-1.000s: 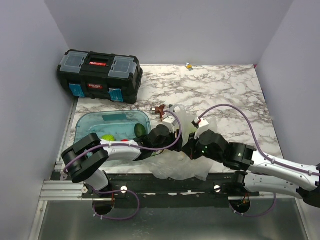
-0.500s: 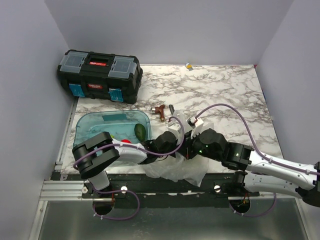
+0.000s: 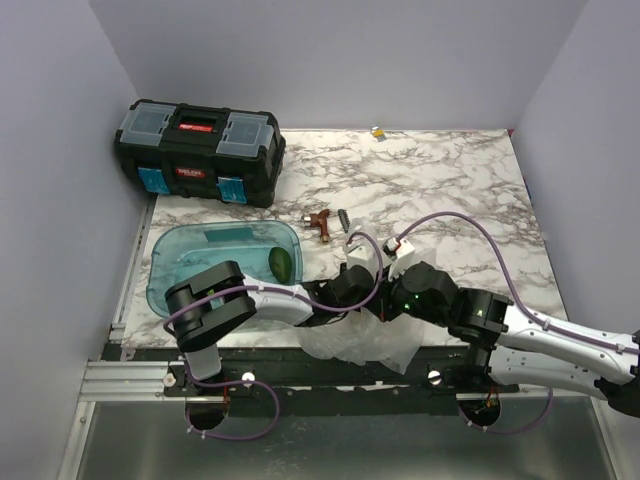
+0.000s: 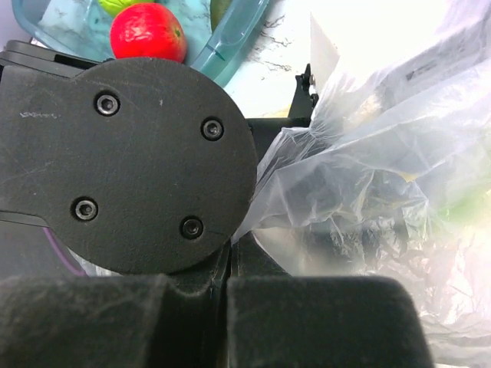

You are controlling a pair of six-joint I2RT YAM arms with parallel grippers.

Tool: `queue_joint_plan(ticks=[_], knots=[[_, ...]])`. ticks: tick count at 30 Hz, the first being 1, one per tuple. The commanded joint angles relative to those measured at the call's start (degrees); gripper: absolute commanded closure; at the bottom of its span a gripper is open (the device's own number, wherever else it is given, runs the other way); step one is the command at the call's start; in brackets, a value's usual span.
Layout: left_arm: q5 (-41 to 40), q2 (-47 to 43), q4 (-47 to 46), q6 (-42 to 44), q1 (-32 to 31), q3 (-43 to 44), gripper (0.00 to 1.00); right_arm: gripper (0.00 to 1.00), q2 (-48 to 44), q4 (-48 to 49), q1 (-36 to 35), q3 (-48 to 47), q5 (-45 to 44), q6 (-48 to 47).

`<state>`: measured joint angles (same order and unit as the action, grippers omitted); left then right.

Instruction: Take the fake fruits out of the plastic bag

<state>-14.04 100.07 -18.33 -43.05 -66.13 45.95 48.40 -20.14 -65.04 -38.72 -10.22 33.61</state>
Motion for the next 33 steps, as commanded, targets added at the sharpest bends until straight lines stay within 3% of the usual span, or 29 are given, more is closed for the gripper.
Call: queue_joint_plan(ticks=[1, 3, 9, 17, 27, 33], knots=[[-2.1, -1.2, 3.1, 3.4, -0.3, -2.6, 0.46, 0.99, 1.5, 4.2, -0.7, -0.7, 0.9, 0.0], [-1.8, -3.9, 3.2, 4.5, -0.1, -3.4, 0.52, 0.99, 1.9, 4.2, -0.6, -0.3, 0.8, 0.3], [4.3, -11.6, 3.0, 9.4, 0.4, -4.4, 0.58, 0.99, 1.4, 2.7, -0.7, 2.4, -1.3, 2.4], [8.4, -17.8, 6.0, 11.7, 0.7, -4.1, 0.77, 0.99, -2.6, 0.3, -0.7, 6.5, -5.9, 8.2], [12.2, -22.0, 9.1, 12.1, 1.7, -5.1, 0.80, 0.99, -9.4, -7.6, -0.6, 5.9, -12.2, 11.4], [12.4, -21.0, 10.2, 12.0, 2.9, -5.9, 0.82, 0.99, -15.3, -15.6, -0.6, 3.0, -21.8, 17.2]])
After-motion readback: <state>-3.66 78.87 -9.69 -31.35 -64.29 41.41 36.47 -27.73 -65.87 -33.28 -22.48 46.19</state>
